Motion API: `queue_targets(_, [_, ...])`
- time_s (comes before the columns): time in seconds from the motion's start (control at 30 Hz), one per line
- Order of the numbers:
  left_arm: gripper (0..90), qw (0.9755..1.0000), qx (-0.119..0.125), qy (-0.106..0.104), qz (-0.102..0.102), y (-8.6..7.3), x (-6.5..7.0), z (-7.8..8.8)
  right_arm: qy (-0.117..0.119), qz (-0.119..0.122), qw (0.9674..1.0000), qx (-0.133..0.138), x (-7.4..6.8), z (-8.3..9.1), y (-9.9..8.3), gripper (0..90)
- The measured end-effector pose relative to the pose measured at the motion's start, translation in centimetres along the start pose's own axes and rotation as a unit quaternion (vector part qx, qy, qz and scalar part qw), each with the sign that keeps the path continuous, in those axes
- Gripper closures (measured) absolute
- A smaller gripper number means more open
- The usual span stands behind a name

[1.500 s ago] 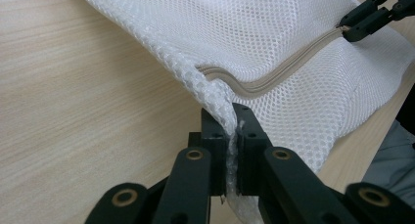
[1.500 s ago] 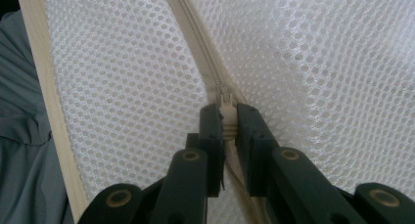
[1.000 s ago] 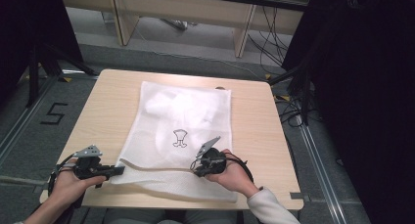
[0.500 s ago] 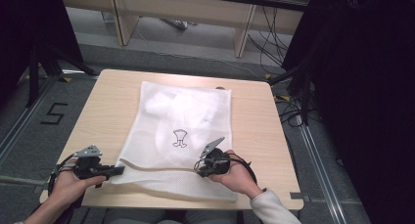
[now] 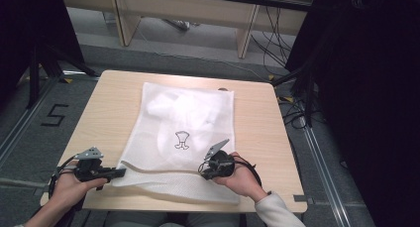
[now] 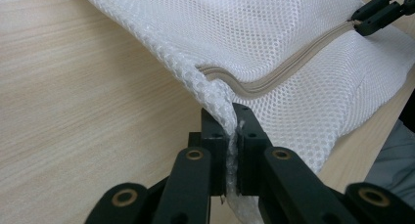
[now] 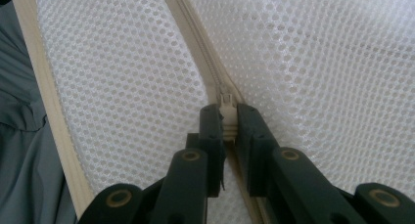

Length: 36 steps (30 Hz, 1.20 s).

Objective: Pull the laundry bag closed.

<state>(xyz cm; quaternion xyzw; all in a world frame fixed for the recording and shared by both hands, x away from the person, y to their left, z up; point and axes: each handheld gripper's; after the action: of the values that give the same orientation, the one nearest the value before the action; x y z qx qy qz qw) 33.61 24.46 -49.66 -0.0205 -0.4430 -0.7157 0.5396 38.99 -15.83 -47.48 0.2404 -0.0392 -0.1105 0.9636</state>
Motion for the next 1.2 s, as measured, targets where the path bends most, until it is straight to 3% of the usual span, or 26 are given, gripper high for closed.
queue_targets(0.3, [84.5,1.0000,0.002,0.000,0.002,0.0,0.0,0.0,0.000,0.009,0.9999,0.005,0.1,0.2,-0.2,82.3])
queue_targets(0.83, [84.5,1.0000,0.000,0.001,0.000,0.0,0.0,0.0,-0.001,-0.007,1.0000,0.003,0.0,0.6,-0.8,82.3])
queue_targets(1.2, [84.5,1.0000,0.000,0.001,-0.001,0.0,0.0,0.0,-0.003,-0.001,1.0000,0.007,0.1,0.7,-1.1,82.3])
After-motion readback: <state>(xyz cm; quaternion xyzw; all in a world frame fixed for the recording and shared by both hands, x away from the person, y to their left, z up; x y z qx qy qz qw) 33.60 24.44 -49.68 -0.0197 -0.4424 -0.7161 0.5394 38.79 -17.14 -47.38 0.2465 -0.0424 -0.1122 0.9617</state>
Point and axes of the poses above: each handheld gripper's, and its own axes: z roughly backward along the jaws, y roughly out of its top, x roughly to its right, and after that the axes turned 15 degrees about z, right-handed
